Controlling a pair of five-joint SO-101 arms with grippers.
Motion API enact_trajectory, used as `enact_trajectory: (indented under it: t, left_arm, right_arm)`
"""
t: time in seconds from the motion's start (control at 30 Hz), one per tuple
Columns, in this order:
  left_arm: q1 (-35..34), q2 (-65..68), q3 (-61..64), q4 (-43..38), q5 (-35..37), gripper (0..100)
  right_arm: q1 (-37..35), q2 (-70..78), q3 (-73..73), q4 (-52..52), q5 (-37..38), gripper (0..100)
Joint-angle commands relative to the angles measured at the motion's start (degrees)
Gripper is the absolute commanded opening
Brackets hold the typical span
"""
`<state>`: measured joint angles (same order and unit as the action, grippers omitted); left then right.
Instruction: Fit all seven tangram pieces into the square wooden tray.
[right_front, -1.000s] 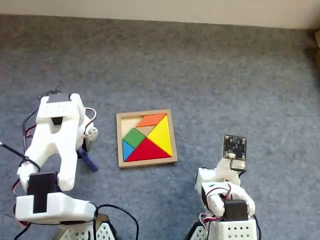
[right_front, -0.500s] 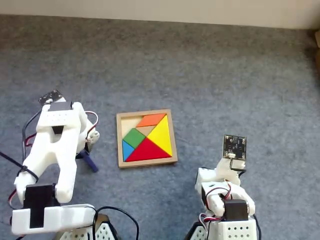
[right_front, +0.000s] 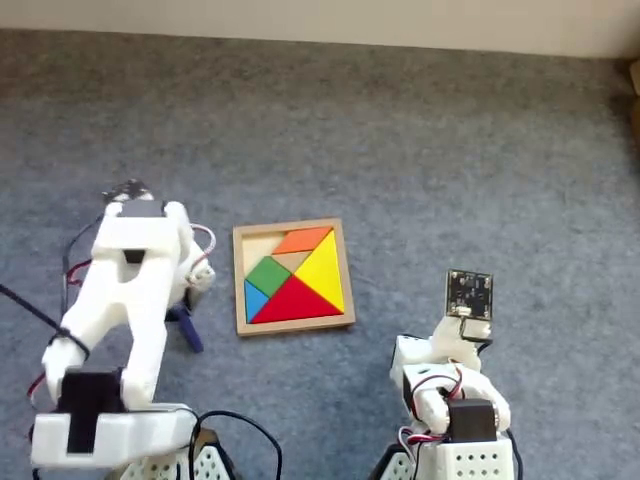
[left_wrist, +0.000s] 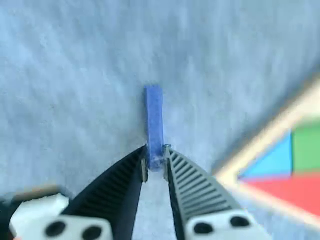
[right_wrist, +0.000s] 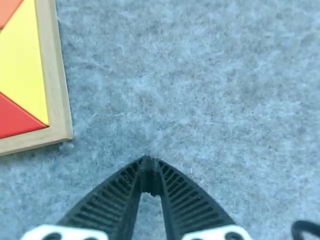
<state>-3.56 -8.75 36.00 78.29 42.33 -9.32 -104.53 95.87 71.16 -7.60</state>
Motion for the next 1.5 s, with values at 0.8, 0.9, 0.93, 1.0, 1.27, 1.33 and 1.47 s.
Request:
enact_trajectory:
  t: [0.8, 0.9, 0.93, 1.0, 1.27, 1.33, 1.47]
  left_arm:
    - [13.3, -14.6, -6.4, -16.4, -42.4, 1]
    - [14.1, -14.5, -1.9, -22.4, -42.5, 1]
    - [14.9, -14.5, -0.7, -23.3, -42.5, 1]
    - [16.8, -14.5, 1.0, -24.1, -42.5, 1]
    - [21.6, -5.8, -2.0, -24.0, -42.7, 1]
    - [21.4, -1.9, -4.5, -23.9, -45.5, 1]
    - [21.0, 2.9, -9.5, -21.3, -47.4, 1]
  right_arm:
    - [0.7, -0.7, 7.8, 0.4, -0.4, 0.9]
    - [0.7, -0.7, 7.8, 0.4, -0.4, 0.9]
    - [0.7, -0.7, 7.8, 0.4, -0.4, 0.9]
    - [0.7, -0.7, 7.8, 0.4, -0.4, 0.9]
    - [0.7, -0.7, 7.8, 0.4, -0.4, 0.9]
    - [0.7, -0.7, 7.8, 0.4, -0.4, 0.9]
    - [0.7, -0.7, 7.8, 0.4, -0.4, 0.9]
